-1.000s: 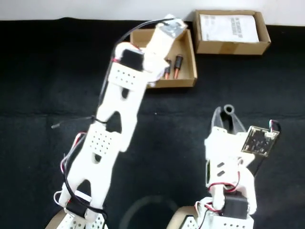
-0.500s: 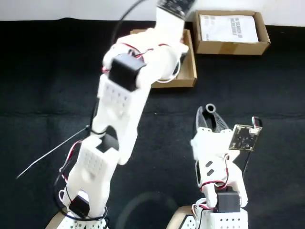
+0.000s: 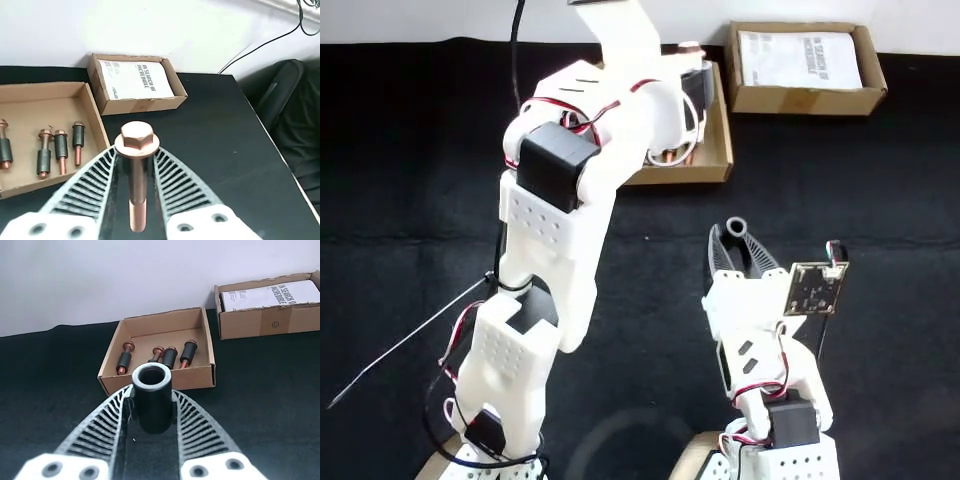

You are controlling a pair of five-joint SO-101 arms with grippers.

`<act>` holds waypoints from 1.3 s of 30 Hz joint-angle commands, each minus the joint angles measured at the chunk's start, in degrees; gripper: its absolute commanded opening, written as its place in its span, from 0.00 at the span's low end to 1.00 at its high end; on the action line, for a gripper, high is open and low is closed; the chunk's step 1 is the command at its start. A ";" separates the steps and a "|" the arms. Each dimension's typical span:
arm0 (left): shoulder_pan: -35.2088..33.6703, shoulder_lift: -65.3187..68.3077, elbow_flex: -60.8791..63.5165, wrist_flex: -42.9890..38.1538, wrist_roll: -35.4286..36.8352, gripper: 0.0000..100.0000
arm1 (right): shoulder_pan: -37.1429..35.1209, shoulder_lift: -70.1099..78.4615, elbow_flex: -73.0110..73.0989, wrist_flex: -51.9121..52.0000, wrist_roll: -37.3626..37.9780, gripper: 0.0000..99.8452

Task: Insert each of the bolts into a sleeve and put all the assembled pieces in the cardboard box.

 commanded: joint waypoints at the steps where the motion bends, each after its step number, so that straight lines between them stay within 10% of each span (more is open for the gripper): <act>1: -0.04 -8.57 -2.33 -0.53 0.53 0.01 | -0.40 0.48 -0.13 -1.19 -0.62 0.01; 17: 3.30 -27.91 2.15 10.20 -16.00 0.01 | -0.57 0.57 -0.04 -1.19 -0.53 0.01; 27: 3.03 -57.10 47.96 8.97 -23.56 0.01 | -0.57 0.57 -0.04 -1.19 -0.35 0.01; 39: -0.40 -68.44 97.54 -34.11 -16.62 0.01 | -2.68 0.57 -0.04 -0.92 -0.44 0.01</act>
